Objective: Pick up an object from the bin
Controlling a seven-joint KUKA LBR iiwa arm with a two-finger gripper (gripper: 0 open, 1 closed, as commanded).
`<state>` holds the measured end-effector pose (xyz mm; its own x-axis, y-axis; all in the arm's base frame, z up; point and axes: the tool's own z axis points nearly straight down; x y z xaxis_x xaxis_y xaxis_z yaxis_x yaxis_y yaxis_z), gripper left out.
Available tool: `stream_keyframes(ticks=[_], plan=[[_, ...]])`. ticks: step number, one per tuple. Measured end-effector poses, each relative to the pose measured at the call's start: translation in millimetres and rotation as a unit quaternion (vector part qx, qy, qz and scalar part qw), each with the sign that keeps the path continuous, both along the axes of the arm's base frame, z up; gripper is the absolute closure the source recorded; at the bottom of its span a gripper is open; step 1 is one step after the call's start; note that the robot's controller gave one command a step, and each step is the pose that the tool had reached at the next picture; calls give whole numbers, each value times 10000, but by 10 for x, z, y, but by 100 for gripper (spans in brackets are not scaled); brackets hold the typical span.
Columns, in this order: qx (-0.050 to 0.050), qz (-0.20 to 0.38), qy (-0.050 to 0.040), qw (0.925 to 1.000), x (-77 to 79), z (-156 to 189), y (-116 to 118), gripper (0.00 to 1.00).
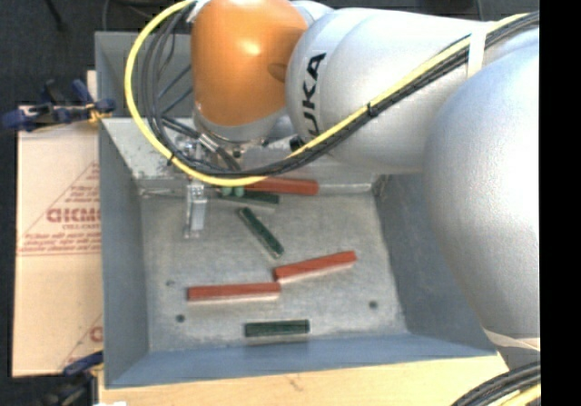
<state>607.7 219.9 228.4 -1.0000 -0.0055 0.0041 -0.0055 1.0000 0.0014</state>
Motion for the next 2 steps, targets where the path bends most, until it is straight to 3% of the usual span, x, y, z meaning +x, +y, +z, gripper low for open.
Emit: stream_keyframes(ticks=[1,2], plan=[[-17,372,8,9993,-646,-1625,-849,0],[-9,173,-32,9998,-810,-1264,-1346,0]])
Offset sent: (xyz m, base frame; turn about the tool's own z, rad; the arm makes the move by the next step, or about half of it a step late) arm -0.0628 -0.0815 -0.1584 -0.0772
